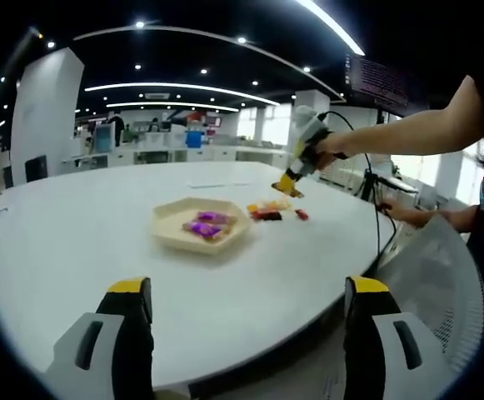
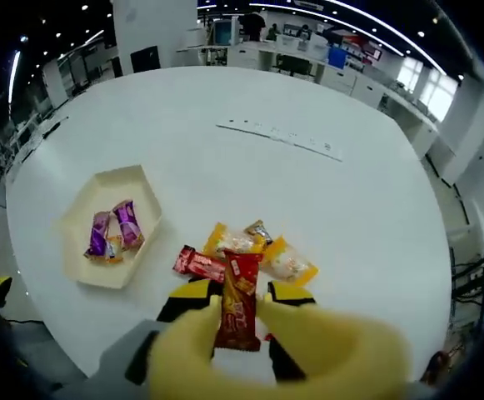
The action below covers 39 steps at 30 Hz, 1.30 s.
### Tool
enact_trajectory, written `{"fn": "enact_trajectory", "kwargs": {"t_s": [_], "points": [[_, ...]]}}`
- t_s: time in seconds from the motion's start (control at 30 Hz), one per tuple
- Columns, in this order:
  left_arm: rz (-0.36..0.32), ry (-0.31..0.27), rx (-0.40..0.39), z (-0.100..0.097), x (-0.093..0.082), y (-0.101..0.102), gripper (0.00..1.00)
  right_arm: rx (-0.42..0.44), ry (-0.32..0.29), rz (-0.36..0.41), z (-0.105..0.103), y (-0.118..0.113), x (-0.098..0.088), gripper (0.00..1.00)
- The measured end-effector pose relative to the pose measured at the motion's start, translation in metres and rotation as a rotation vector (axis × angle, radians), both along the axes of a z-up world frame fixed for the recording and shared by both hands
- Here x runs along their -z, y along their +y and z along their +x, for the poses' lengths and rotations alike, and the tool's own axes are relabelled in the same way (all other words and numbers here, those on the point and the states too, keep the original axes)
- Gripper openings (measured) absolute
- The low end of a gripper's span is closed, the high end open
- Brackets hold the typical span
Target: Place the target food into the container with the food tongs after gripping and lifting it, then release it inside without dropping or visibly crushing the food.
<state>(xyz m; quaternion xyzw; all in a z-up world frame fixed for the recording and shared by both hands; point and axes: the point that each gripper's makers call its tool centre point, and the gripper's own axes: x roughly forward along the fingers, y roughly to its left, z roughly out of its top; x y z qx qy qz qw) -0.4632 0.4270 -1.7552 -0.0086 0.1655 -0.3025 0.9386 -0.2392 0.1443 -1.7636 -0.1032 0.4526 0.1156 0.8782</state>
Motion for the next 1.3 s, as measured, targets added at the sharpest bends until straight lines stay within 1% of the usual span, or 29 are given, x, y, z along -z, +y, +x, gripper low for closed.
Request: {"fn": "enact_trajectory", "kwargs": {"t_s": [0.13, 0.23, 0.27, 0.4, 0.47, 0.8, 0.87, 1.0, 1.07, 1.13, 1.2, 1.3], "points": [[-0.003, -0.009, -0.009, 0.001, -0.001, 0.001, 0.92, -0.017, -0.025, 0.003, 0.005, 0.013, -0.014, 0.24], [-0.006, -0.013, -0.012, 0.001, -0.002, 0.002, 0.92, -0.034, -0.038, -0.002, 0.007, 0.023, -0.020, 0.24], [-0.008, -0.012, -0.015, 0.001, -0.002, 0.002, 0.92, -0.046, -0.040, -0.026, 0.009, 0.025, -0.020, 0.24], [-0.012, -0.013, -0.016, 0.001, -0.003, 0.002, 0.92, -0.060, -0.040, -0.018, 0.009, 0.039, -0.022, 0.24], [-0.015, -0.013, -0.016, 0.001, -0.003, 0.002, 0.92, -0.083, -0.040, -0.036, 0.010, 0.048, -0.021, 0.24], [-0.019, -0.012, -0.013, 0.001, -0.003, 0.001, 0.91, -0.155, -0.046, 0.000, 0.014, 0.102, -0.024, 0.24], [-0.014, -0.009, -0.003, 0.001, -0.002, 0.000, 0.91, -0.170, -0.045, 0.014, 0.015, 0.114, -0.024, 0.24], [-0.015, -0.008, -0.003, 0.001, -0.002, 0.000, 0.91, -0.196, -0.042, 0.019, 0.015, 0.131, -0.022, 0.24], [-0.021, -0.010, -0.018, 0.002, -0.002, 0.003, 0.91, -0.213, -0.043, 0.018, 0.013, 0.138, -0.022, 0.24], [-0.029, -0.013, -0.029, 0.003, -0.003, 0.004, 0.91, -0.223, -0.037, 0.035, 0.011, 0.146, -0.022, 0.24], [-0.031, -0.014, -0.034, 0.004, -0.003, 0.005, 0.91, -0.244, -0.039, 0.025, 0.012, 0.152, -0.022, 0.24], [-0.027, -0.017, -0.033, 0.004, -0.004, 0.005, 0.92, -0.260, -0.041, 0.033, 0.012, 0.163, -0.023, 0.24]]}}
